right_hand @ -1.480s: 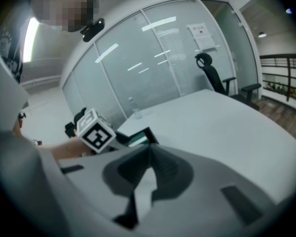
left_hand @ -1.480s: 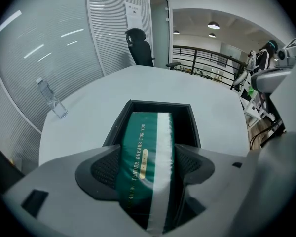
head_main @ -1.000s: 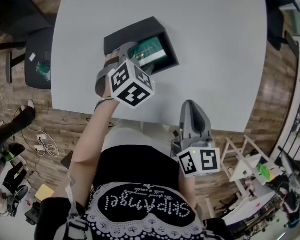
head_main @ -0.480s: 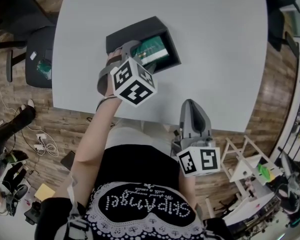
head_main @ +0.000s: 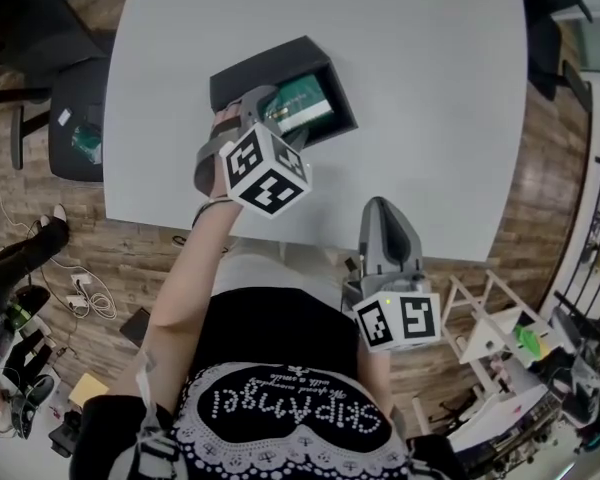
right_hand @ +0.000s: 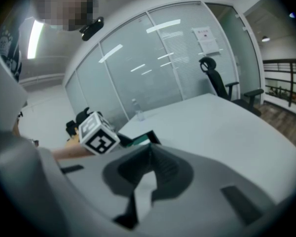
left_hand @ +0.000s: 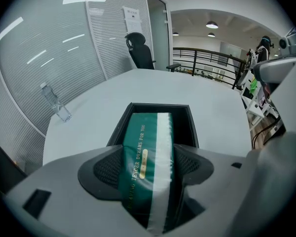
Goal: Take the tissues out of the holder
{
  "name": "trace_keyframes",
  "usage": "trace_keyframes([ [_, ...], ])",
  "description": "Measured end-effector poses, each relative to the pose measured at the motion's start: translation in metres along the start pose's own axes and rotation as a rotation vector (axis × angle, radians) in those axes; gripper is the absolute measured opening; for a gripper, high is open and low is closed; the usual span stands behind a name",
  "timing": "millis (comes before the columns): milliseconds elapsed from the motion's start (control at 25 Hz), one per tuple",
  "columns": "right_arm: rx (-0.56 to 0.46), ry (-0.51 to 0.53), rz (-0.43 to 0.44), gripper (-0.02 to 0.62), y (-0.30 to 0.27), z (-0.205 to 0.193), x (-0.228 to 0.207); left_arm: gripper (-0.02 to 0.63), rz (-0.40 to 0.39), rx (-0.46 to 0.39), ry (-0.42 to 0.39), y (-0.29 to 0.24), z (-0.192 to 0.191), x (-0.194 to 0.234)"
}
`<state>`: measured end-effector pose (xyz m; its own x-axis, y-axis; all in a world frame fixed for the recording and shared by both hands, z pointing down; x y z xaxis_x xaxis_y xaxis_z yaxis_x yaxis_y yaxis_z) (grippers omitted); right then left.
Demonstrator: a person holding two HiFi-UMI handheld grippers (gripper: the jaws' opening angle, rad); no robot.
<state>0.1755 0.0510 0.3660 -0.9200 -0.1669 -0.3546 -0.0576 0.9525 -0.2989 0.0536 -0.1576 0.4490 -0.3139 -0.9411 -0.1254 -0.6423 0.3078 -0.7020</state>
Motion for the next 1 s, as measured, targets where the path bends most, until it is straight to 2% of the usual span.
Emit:
trace_keyframes([
  [240, -0.017, 0.009, 0.000, 0.035, 0.000, 0.005, 0.001, 0.331, -0.006, -0.039, 0.024, 0.013, 0.007, -0.003],
  [640, -0.041, 0.026, 0.023, 0.035, -0.003, 0.012, 0.003, 0.331, 0.073, -0.158, 0.020, 0.054, 0.027, 0.004],
  [1000, -0.081, 0.065, 0.063, 0.035, -0.004, 0.023, 0.010, 0.331, 0.162, -0.378, 0.149, 0.100, 0.045, 0.020],
])
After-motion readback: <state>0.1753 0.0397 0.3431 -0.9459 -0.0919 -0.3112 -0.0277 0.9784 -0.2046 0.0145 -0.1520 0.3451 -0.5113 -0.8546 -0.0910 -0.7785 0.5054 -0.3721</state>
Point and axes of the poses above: the fingertips, and each gripper's own axes: y backward along the fingers, x to its left, z out of its top, the point moved 10 cm from there along y, backward along the fingers, and after that the axes turned 12 degrees about -x, right-handed, at the moved point
